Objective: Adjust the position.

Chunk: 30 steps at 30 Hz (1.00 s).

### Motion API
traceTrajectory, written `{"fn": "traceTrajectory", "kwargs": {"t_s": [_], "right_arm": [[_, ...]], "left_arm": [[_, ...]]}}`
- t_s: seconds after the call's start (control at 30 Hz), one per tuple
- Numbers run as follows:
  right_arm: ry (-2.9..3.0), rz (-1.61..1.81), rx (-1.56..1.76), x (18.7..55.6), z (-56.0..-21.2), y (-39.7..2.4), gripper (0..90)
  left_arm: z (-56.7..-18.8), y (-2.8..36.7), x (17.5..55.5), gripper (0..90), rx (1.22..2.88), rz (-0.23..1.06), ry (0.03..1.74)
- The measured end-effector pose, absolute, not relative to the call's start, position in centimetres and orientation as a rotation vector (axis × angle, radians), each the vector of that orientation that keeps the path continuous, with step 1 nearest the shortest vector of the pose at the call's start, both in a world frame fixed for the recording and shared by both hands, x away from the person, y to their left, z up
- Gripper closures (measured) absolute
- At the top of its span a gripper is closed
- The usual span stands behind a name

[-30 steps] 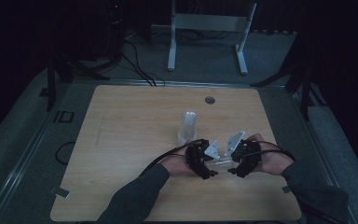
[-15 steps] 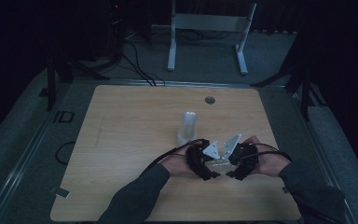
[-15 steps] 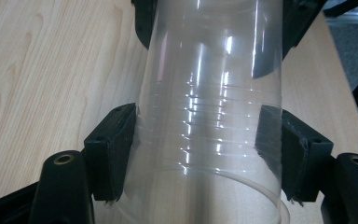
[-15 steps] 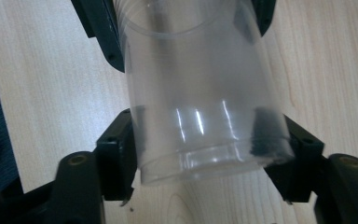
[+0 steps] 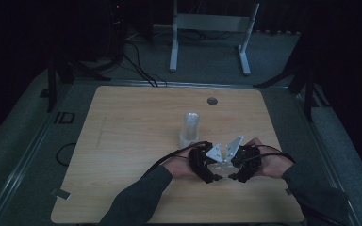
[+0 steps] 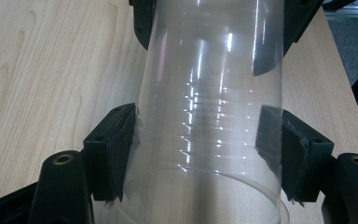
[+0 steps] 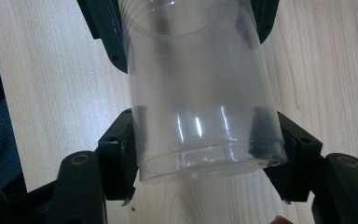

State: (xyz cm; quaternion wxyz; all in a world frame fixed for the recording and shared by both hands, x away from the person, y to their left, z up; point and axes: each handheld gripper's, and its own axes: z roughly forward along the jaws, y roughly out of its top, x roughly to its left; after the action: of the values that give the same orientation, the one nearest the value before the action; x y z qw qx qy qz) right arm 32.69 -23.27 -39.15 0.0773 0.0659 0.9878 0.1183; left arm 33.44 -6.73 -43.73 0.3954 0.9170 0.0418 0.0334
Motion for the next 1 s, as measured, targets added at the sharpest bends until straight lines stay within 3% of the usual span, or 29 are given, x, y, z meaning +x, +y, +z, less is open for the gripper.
{"fn": "traceTrajectory", "kwargs": {"t_s": [0.37,1.0], "right_arm": [[2.965,0.361,0.21,32.6,-39.1,-23.6,41.4],[2.945,0.416,0.293,32.6,-39.4,-24.4,41.6]], "left_arm": [[-43.3,-6.5,33.8,28.4,2.381,0.117,0.023],[-43.0,-6.4,34.0,21.7,2.333,0.121,0.104]]}}
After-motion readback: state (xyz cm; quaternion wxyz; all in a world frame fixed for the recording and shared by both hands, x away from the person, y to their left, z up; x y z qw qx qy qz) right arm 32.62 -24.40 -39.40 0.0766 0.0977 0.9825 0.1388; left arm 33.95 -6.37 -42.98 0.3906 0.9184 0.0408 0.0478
